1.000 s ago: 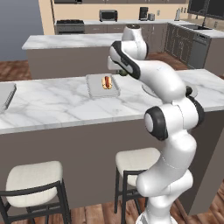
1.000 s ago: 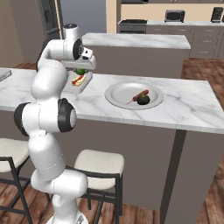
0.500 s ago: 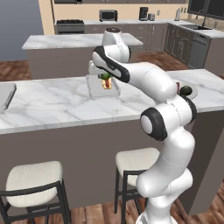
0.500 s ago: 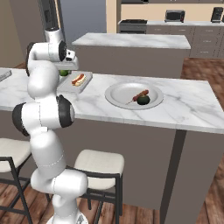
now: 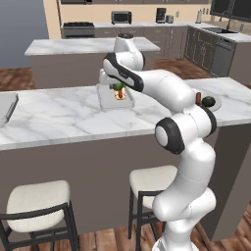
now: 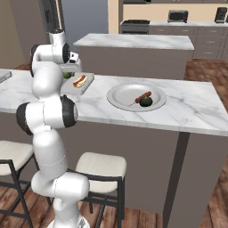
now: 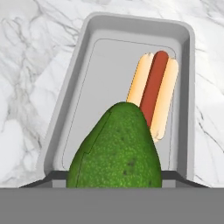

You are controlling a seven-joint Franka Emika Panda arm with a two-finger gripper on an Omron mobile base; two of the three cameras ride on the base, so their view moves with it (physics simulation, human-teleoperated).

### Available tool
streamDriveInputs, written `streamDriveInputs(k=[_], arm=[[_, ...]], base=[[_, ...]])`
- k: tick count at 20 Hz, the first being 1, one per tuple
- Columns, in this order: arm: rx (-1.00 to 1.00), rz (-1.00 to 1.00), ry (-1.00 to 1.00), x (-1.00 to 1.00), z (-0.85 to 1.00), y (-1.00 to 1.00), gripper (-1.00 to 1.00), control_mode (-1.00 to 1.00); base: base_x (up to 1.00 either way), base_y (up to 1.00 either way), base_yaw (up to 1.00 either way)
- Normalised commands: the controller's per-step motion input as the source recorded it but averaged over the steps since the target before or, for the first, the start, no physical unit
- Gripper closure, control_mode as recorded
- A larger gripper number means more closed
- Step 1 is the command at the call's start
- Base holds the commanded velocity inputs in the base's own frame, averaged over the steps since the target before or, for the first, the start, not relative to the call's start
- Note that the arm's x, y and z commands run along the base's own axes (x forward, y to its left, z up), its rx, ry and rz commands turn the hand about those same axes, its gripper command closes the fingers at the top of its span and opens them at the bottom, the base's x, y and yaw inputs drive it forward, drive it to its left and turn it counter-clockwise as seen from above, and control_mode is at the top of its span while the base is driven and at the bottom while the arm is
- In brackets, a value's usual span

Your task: Place one cooked food and one vegetable from the large plate to each tupperware container.

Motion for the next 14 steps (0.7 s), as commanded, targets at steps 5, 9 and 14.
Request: streamDriveInputs(k=[5, 9, 14], arm=[[0.00, 0.00, 0.01, 0.00, -0.21, 0.28, 1.00, -1.00], [-0.01, 0.00, 0.00, 0.09, -0.26, 0.13, 1.00, -1.00], [-0.03, 0.00, 0.00, 0.12, -0.20, 0.00, 1.00, -1.00]], base=[[0.00, 0.00, 0.00], [0.00, 0.00, 0.00], [0.00, 0.00, 0.00]])
